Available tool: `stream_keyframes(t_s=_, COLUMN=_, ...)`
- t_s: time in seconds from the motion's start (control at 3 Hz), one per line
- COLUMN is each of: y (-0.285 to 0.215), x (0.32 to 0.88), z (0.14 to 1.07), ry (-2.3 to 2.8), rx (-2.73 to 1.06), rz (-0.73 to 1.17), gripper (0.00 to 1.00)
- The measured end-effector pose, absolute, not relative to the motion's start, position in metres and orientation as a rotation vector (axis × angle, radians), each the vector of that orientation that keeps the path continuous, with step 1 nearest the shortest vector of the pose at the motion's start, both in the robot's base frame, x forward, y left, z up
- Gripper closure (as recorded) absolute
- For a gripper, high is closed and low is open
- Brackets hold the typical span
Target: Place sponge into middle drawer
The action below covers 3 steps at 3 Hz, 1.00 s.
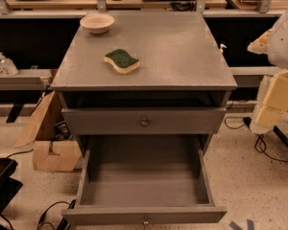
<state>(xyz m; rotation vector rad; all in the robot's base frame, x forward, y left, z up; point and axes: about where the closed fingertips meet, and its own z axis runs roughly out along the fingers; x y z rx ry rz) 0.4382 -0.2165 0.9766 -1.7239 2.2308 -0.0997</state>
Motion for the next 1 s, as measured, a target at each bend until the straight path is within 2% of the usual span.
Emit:
stream_keyframes(t_s=0.67, y=-0.218, x=0.448, z=0.972, ry=2.213, rx=-1.682, rz=-0.094, gripper=0.0)
stream_keyframes(t_s=1.0, y=-0.214, x=0.492, z=0.96, ry=2.161, rx=-1.577, rz=-0.044, gripper=0.0)
